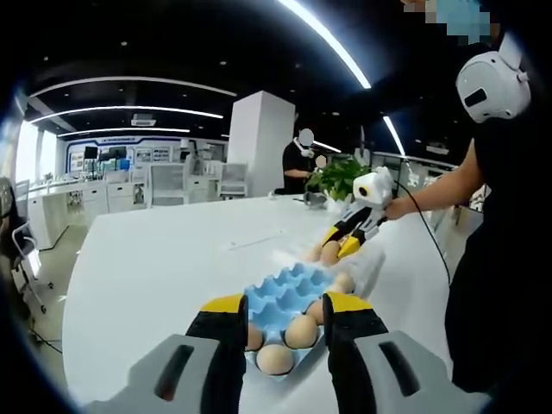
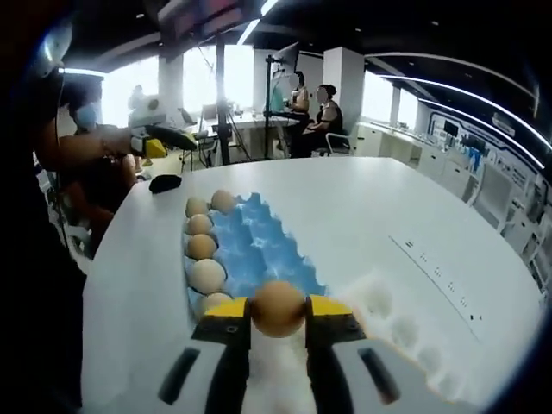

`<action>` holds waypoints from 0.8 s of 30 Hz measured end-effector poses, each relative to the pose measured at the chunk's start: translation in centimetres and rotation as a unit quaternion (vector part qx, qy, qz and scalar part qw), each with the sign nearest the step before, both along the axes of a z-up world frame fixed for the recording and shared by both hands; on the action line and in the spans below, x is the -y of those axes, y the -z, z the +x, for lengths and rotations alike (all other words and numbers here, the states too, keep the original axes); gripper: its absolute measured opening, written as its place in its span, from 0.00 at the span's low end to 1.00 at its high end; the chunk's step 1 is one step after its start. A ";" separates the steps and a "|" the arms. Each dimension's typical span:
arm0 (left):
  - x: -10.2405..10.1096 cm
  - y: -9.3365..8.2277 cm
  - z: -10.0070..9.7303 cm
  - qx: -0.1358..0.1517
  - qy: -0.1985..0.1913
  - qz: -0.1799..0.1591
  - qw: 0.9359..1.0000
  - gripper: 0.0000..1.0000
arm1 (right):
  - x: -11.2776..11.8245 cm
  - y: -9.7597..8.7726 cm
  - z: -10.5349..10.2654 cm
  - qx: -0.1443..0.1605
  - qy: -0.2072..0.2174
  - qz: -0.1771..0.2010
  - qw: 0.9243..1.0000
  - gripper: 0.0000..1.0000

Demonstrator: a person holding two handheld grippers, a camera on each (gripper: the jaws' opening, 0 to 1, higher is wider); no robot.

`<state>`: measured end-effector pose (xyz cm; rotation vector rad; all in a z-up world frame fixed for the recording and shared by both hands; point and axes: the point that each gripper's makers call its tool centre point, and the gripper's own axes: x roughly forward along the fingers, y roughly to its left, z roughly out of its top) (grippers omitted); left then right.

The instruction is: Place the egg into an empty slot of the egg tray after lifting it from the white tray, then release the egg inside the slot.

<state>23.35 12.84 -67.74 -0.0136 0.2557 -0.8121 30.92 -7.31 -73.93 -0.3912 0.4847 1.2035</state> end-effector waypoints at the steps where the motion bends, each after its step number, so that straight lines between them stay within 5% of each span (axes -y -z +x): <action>1: -0.1 0.1 0.0 -0.001 -0.001 0.000 1.000 0.35 | -0.4 0.0 -0.1 0.000 -0.003 0.002 1.000 0.23; 24: -0.5 0.1 -0.1 -0.004 -0.005 0.000 1.000 0.35 | -9.3 -0.3 -2.0 -0.002 -0.086 0.032 0.996 0.24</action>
